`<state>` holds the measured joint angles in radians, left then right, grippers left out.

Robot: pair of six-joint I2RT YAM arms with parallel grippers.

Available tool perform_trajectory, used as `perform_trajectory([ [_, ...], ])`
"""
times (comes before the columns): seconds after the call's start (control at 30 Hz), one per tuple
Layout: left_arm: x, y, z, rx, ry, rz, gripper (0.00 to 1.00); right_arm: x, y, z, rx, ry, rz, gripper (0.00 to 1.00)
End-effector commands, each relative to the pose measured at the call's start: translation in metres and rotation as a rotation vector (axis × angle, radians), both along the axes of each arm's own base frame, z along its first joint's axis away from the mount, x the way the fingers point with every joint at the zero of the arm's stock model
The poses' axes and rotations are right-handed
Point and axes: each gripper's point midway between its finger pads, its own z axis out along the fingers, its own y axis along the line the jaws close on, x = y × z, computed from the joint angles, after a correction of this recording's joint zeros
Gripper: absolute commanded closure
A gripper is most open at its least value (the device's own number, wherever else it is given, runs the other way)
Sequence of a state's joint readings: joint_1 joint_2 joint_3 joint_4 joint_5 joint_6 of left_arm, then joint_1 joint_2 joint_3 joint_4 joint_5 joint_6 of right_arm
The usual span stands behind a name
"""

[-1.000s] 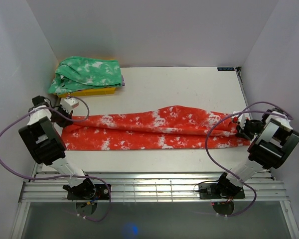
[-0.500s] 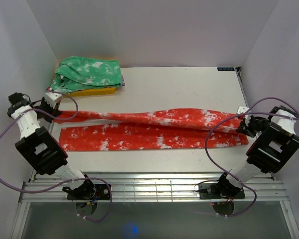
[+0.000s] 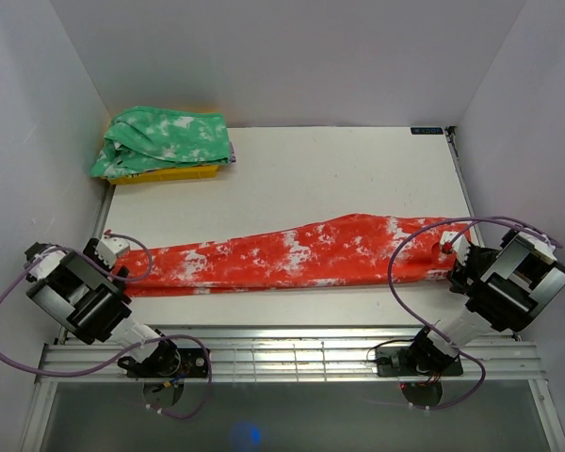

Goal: Fold and stack the trousers
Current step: Fold the trousers

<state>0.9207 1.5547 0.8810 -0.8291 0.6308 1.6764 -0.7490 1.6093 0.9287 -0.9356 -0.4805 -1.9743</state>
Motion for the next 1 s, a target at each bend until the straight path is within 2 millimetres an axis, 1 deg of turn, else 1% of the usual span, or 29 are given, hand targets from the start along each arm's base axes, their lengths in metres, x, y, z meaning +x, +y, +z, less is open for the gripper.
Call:
perform_trajectory([
  [0.0, 0.000, 0.019, 0.045, 0.083, -0.068, -0.048, 0.02, 0.020, -0.037, 0.030, -0.147, -0.114, 0.095, 0.08],
  [0.03, -0.004, 0.007, 0.056, 0.032, -0.072, -0.057, 0.02, 0.022, -0.035, 0.037, -0.130, -0.122, 0.092, 0.08],
  [0.07, -0.004, 0.005, 0.066, 0.033, -0.087, -0.067, 0.02, 0.025, -0.032, 0.046, -0.109, -0.139, 0.088, 0.10],
  [0.1, -0.007, 0.006, 0.076, 0.037, -0.102, -0.069, 0.02, 0.019, -0.024, 0.054, -0.076, -0.127, 0.095, 0.10],
  [0.13, -0.006, 0.005, 0.094, 0.057, -0.130, -0.078, 0.02, 0.022, -0.024, 0.065, -0.074, -0.143, 0.099, 0.10],
  [0.17, -0.004, 0.004, 0.104, 0.058, -0.156, -0.071, 0.02, 0.023, -0.019, 0.075, -0.065, -0.165, 0.107, 0.10],
  [0.2, -0.003, 0.004, 0.112, 0.058, -0.166, -0.053, 0.02, 0.016, -0.010, 0.081, -0.028, -0.145, 0.112, 0.10],
  [0.23, -0.002, 0.003, 0.124, 0.049, -0.174, -0.024, 0.02, 0.019, -0.010, 0.093, -0.032, -0.168, 0.125, 0.10],
  [0.3, 0.001, -0.001, 0.137, 0.012, -0.190, 0.003, 0.02, 0.024, -0.003, 0.110, 0.009, -0.199, 0.097, 0.10],
  [0.37, -0.002, -0.008, 0.145, -0.045, -0.164, 0.013, 0.02, 0.031, -0.005, 0.120, 0.028, -0.211, 0.044, 0.10],
  [0.4, -0.003, -0.010, 0.145, -0.062, -0.153, 0.016, 0.02, 0.034, -0.004, 0.119, 0.038, -0.195, 0.031, 0.09],
  [0.43, -0.003, -0.010, 0.144, -0.084, -0.147, 0.031, 0.02, 0.036, -0.007, 0.118, 0.046, -0.177, 0.004, 0.07],
  [0.47, -0.002, -0.010, 0.143, -0.107, -0.142, 0.054, 0.02, 0.037, -0.010, 0.109, 0.097, -0.105, -0.087, 0.05],
  [0.5, -0.001, -0.009, 0.138, -0.155, -0.121, 0.091, 0.02, 0.043, -0.018, 0.113, 0.102, -0.088, -0.135, 0.03],
  [0.53, 0.002, -0.009, 0.138, -0.186, -0.120, 0.108, 0.02, 0.045, -0.021, 0.112, 0.125, -0.051, -0.186, 0.00],
  [0.57, 0.007, -0.006, 0.139, -0.209, -0.128, 0.136, 0.02, 0.051, -0.030, 0.111, 0.135, -0.026, -0.258, 0.04],
  [0.6, 0.010, -0.004, 0.135, -0.292, -0.105, 0.221, 0.02, 0.057, -0.041, 0.108, 0.188, 0.061, -0.436, 0.07],
  [0.63, 0.016, -0.005, 0.135, -0.347, -0.119, 0.254, 0.02, 0.058, -0.047, 0.109, 0.214, 0.089, -0.510, 0.10],
  [0.67, 0.022, -0.002, 0.133, -0.369, -0.136, 0.277, 0.02, 0.058, -0.049, 0.106, 0.258, 0.129, -0.571, 0.11],
  [0.7, 0.025, -0.003, 0.132, -0.394, -0.144, 0.293, 0.02, 0.057, -0.049, 0.109, 0.321, 0.168, -0.683, 0.12],
  [0.73, 0.031, -0.002, 0.129, -0.430, -0.167, 0.343, 0.02, 0.055, -0.047, 0.106, 0.347, 0.194, -0.743, 0.13],
  [0.77, 0.032, -0.004, 0.128, -0.438, -0.180, 0.357, 0.02, 0.052, -0.047, 0.105, 0.348, 0.210, -0.796, 0.13],
  [0.8, 0.034, -0.004, 0.128, -0.432, -0.200, 0.364, 0.02, 0.054, -0.052, 0.102, 0.356, 0.212, -0.886, 0.11],
  [0.83, 0.036, -0.003, 0.130, -0.407, -0.243, 0.382, 0.02, 0.045, -0.046, 0.089, 0.360, 0.253, -0.939, 0.09],
  [0.87, 0.036, -0.003, 0.130, -0.387, -0.258, 0.392, 0.02, 0.041, -0.051, 0.086, 0.320, 0.247, -0.992, 0.08],
  [0.9, 0.038, -0.004, 0.130, -0.365, -0.268, 0.400, 0.02, 0.045, -0.057, 0.081, 0.305, 0.218, -1.027, 0.08],
  [0.93, 0.035, -0.007, 0.121, -0.382, -0.248, 0.449, 0.02, 0.042, -0.055, 0.075, 0.318, 0.252, -1.083, 0.07],
  [0.97, 0.038, 0.000, 0.125, -0.317, -0.277, 0.451, 0.02, 0.037, -0.052, 0.066, 0.319, 0.291, -1.111, 0.07],
])
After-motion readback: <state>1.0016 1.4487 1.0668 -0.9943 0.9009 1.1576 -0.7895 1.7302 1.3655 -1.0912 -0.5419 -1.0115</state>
